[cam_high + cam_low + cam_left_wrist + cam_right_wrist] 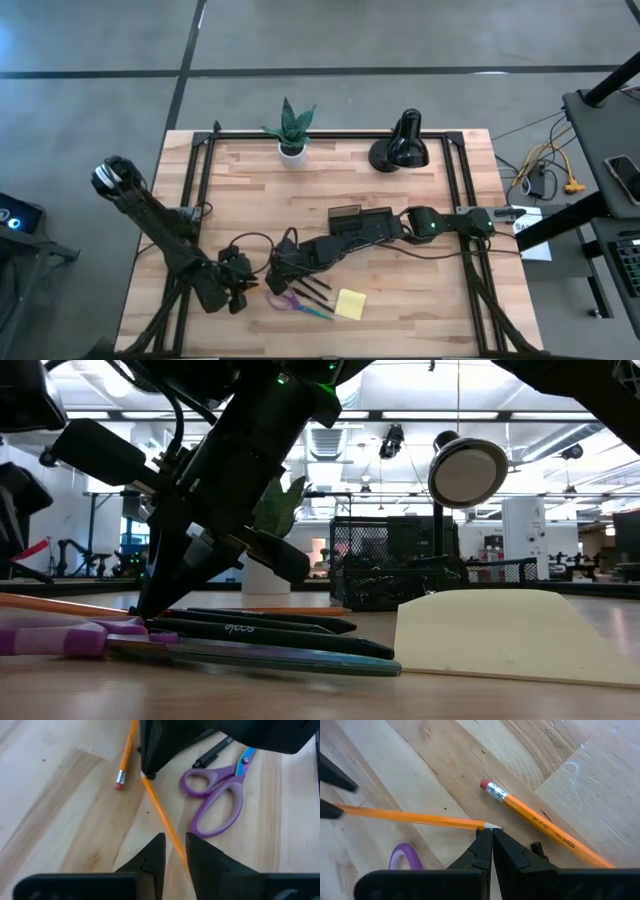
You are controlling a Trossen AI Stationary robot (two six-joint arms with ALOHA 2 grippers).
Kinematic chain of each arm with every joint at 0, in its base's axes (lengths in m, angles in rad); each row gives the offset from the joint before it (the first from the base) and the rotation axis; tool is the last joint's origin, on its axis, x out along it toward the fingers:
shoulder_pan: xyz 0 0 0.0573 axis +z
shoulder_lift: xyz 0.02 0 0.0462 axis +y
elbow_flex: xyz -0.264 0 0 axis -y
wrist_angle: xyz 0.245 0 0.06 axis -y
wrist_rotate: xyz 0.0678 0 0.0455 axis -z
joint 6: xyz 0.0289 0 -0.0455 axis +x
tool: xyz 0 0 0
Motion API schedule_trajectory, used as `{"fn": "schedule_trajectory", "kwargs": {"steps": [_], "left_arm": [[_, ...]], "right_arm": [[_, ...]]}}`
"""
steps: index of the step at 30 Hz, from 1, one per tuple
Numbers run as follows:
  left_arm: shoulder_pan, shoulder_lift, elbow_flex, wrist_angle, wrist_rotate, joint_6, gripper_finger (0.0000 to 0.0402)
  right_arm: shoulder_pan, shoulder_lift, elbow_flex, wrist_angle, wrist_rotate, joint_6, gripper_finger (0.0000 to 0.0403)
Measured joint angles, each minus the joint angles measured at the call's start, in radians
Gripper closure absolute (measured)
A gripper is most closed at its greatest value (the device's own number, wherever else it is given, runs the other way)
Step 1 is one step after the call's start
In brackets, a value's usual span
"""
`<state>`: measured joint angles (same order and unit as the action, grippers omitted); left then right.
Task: Pick and place office supplies into organizer
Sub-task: Put the left orange pencil into the black desk organizer
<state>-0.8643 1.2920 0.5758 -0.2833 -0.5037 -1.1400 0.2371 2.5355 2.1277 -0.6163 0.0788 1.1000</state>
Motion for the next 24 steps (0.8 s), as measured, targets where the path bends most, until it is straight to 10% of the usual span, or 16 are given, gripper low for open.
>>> {"fn": "schedule_trajectory", "kwargs": {"steps": [24], "left_arm": [[-0.022, 0.007, 0.04, -0.091, 0.304, -0.065, 0.0284]], "right_arm": [[0.0, 0.0, 0.0, 0.004, 0.018, 0.0, 0.0394]]}}
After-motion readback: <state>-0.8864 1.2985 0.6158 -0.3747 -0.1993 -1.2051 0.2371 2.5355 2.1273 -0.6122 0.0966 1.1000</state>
